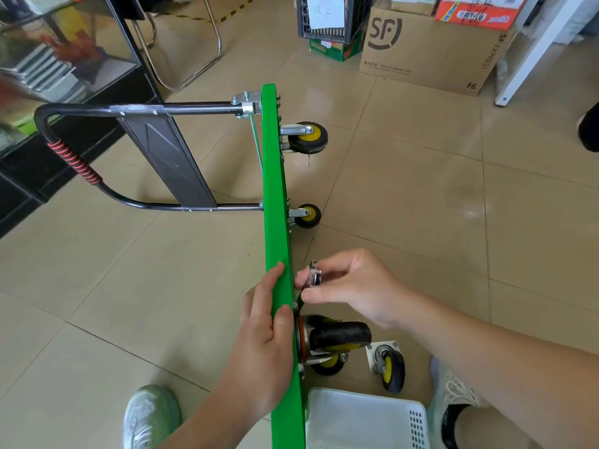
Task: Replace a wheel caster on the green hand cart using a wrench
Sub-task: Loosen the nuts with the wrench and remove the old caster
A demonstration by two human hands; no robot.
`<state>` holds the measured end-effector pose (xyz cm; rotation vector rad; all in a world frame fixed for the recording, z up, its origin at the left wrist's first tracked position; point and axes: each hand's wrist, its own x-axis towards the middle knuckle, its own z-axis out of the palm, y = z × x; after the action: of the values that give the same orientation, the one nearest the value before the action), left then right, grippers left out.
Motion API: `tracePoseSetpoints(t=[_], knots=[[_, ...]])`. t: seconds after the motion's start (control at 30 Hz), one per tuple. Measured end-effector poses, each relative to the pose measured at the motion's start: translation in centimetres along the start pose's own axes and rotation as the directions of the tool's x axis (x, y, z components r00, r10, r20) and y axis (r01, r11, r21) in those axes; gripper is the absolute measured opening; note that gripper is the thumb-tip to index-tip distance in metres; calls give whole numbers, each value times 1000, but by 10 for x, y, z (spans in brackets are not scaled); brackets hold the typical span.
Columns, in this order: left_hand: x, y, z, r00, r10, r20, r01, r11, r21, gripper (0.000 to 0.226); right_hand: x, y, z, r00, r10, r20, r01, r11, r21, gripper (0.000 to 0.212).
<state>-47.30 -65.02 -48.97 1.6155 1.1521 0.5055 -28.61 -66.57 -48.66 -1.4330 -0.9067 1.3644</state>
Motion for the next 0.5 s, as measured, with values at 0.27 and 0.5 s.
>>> tracePoseSetpoints(t=[0.27,0.5], knots=[[-1,-1,1,1000,5,-8,-5,1000,18,50,7,-12,-10,991,-82,-103,91,992,84,24],[0,0,0,1000,21,-9,-20,1000,21,53,50,-10,-19,988,24,-152,-2,990,140,17]])
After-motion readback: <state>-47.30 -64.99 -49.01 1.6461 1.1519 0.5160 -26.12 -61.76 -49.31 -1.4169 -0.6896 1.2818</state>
